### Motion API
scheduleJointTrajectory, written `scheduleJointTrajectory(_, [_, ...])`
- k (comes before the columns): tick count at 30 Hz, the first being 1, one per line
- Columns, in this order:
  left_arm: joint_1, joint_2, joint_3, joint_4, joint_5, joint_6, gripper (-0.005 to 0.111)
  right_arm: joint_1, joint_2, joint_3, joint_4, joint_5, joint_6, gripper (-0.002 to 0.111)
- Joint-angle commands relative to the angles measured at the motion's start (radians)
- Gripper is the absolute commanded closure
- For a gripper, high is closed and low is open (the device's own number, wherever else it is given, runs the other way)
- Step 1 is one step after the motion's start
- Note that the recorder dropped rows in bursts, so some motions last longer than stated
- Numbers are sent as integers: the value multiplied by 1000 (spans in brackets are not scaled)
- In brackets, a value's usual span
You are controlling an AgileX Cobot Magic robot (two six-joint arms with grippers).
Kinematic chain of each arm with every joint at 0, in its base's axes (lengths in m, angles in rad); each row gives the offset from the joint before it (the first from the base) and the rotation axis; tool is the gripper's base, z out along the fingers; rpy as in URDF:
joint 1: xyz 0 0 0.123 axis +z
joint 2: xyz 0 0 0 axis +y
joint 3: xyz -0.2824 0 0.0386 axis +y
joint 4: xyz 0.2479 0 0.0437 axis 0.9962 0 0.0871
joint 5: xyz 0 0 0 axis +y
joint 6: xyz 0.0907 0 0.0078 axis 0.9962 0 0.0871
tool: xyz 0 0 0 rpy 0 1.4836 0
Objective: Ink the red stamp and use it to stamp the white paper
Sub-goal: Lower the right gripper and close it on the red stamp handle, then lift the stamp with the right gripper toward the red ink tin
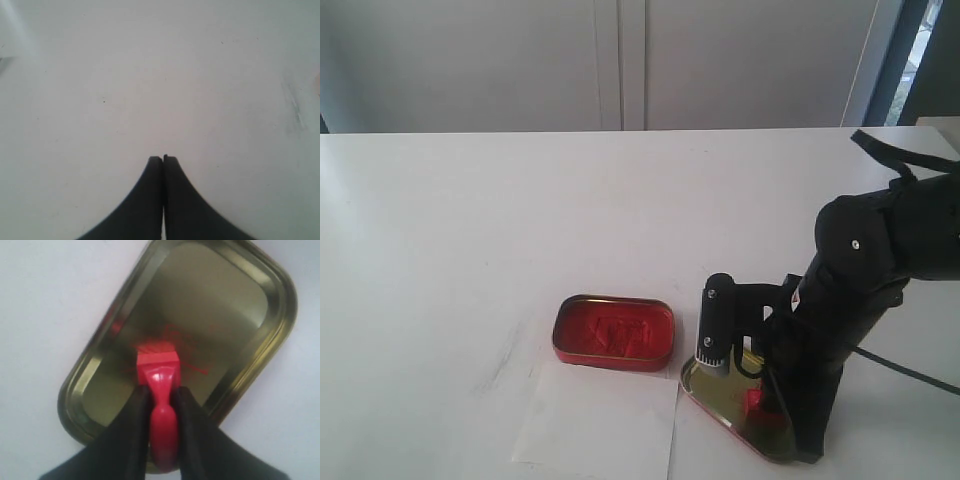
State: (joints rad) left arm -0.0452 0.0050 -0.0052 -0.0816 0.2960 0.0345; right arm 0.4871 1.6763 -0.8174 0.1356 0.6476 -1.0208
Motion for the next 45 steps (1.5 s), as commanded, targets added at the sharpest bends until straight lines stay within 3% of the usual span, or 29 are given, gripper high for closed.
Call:
scheduleJointTrajectory(1, [2, -5, 5, -4, -5, -2, 107, 0, 1, 3, 3, 5, 16, 108])
scheduleJointTrajectory(18, [2, -5, 5, -4, -5, -2, 107, 0, -101, -36, -2, 67, 71, 108])
scheduleJointTrajectory(35, [2, -5, 5, -4, -5, -2, 107, 0, -201, -43, 6, -78, 224, 108])
scheduleJointTrajectory(45, [2, -5, 5, -4, -5, -2, 107, 0, -149, -221, 6, 9, 398, 108])
